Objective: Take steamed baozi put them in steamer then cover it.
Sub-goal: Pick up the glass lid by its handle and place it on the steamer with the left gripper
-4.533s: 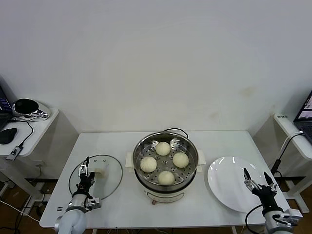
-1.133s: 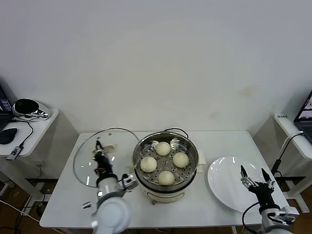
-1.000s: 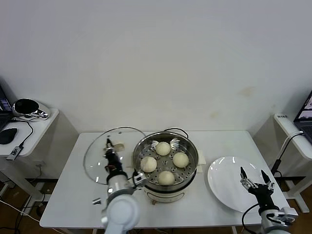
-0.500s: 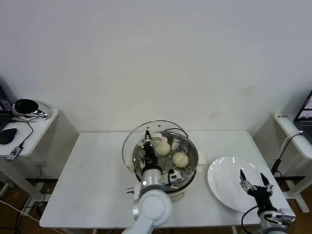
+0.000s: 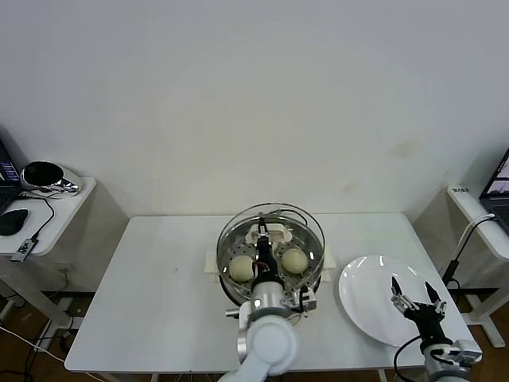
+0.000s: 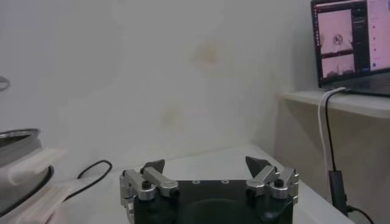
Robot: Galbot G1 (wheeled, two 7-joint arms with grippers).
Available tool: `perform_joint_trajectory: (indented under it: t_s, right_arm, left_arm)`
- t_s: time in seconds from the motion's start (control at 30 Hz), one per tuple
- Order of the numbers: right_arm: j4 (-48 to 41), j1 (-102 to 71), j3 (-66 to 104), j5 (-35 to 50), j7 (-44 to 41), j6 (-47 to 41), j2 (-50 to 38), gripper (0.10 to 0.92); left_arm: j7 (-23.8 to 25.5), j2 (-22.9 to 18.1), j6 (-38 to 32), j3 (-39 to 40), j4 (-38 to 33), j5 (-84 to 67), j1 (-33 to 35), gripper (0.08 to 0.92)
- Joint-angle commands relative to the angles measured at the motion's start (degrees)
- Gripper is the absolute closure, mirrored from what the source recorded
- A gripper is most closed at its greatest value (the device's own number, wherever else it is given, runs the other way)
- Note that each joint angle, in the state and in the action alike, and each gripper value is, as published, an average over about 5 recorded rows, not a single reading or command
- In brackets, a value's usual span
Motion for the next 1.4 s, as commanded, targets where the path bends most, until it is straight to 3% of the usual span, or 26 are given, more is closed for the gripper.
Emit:
perform_joint_trajectory:
  t_s: [0.03, 1.4]
  right_arm:
    - [0.1, 0.1, 0.0, 0.0, 0.0, 0.0, 0.1, 0.203]
    - [0.5, -0.5, 0.4, 0.8, -0.2, 0.2, 0.0, 0.203]
  left_arm:
    - [0.6, -0.2, 2.6, 1.7, 2.0, 1.0, -0.1, 0.869]
    - [-2.5, -0.1, 2.4, -0.1, 6.7, 2.9, 0.4, 0.869]
